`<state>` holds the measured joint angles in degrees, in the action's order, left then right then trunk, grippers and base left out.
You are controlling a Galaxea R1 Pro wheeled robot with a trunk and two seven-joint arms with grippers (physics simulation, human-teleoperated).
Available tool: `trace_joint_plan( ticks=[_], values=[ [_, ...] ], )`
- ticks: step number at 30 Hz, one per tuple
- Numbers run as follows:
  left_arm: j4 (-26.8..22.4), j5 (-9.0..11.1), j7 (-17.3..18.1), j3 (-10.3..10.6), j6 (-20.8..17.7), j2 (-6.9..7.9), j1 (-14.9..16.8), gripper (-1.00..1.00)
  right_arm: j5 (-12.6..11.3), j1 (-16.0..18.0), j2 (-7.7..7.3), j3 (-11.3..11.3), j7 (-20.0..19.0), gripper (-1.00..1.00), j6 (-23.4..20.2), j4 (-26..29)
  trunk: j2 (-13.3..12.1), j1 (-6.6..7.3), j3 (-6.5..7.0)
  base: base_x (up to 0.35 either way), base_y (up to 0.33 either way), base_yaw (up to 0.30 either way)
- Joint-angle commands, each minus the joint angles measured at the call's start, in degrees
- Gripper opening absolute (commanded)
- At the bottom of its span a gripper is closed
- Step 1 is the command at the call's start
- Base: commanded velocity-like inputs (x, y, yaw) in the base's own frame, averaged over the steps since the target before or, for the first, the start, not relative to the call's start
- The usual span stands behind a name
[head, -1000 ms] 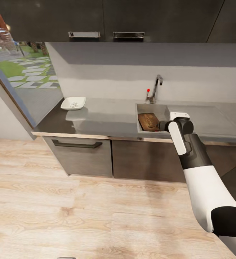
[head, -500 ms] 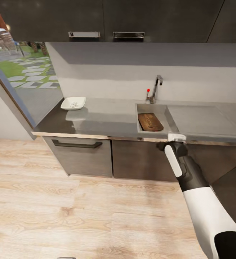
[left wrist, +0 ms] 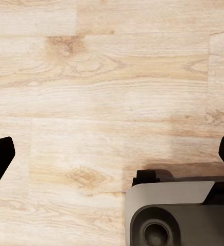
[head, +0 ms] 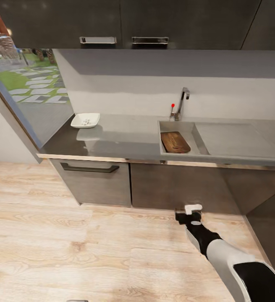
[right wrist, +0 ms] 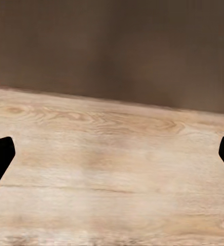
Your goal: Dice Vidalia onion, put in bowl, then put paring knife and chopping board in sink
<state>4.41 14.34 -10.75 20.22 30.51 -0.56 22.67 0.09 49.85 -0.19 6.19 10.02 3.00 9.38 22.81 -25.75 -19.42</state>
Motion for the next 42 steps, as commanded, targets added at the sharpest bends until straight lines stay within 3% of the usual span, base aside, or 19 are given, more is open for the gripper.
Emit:
trace_joint_plan(
  ticks=[1,2,7,9,11,15,20,42],
  values=[
    [0.25,0.34,-0.15,0.47,0.34,-0.05,0.09,1.00,0.20,-0.07,0.13,0.49,-0.41,1.00,3.88,-3.33,0.11,-0.03,-0.08,0.000,0.000,0.000],
    [0.25,0.34,-0.15,0.48,0.34,-0.05,0.09,1.00,0.36,-1.61,0.20,0.49,-1.75,1.00,9.13,-5.84,0.11,-0.03,-0.08,0.000,0.000,0.000],
    [0.25,0.34,-0.09,0.51,0.34,-0.05,0.09,1.00,0.58,-12.65,-0.08,0.48,-5.41,1.00,23.94,-8.06,0.11,-0.03,-0.08,0.000,0.000,0.000],
    [0.25,0.34,-0.07,0.48,0.34,-0.01,0.09,1.00,0.67,-18.93,-0.19,0.45,-5.78,1.00,35.60,-8.34,0.11,-0.03,-0.08,0.000,0.000,0.000],
    [0.25,0.34,-0.06,0.49,0.34,0.05,0.09,1.00,0.75,-24.40,-0.26,0.44,-5.85,1.00,44.54,-8.40,0.11,-0.03,-0.08,0.000,0.000,0.000],
    [0.25,0.34,-0.06,0.45,0.38,0.17,0.09,1.00,0.78,-28.98,-0.69,0.41,-5.88,1.00,53.30,-8.48,0.11,-0.03,-0.08,0.000,0.000,0.000],
    [0.25,0.34,-0.06,0.46,0.66,0.21,0.09,1.00,0.72,-30.25,-1.26,0.43,-5.74,1.00,55.88,-8.50,0.11,-0.03,-0.08,0.000,0.000,0.000],
    [0.25,0.34,-0.06,0.43,0.96,0.21,0.09,1.00,0.70,-30.37,-1.30,0.40,-5.63,1.00,56.06,-8.45,0.11,-0.03,-0.08,0.000,0.000,0.000]
  ],
)
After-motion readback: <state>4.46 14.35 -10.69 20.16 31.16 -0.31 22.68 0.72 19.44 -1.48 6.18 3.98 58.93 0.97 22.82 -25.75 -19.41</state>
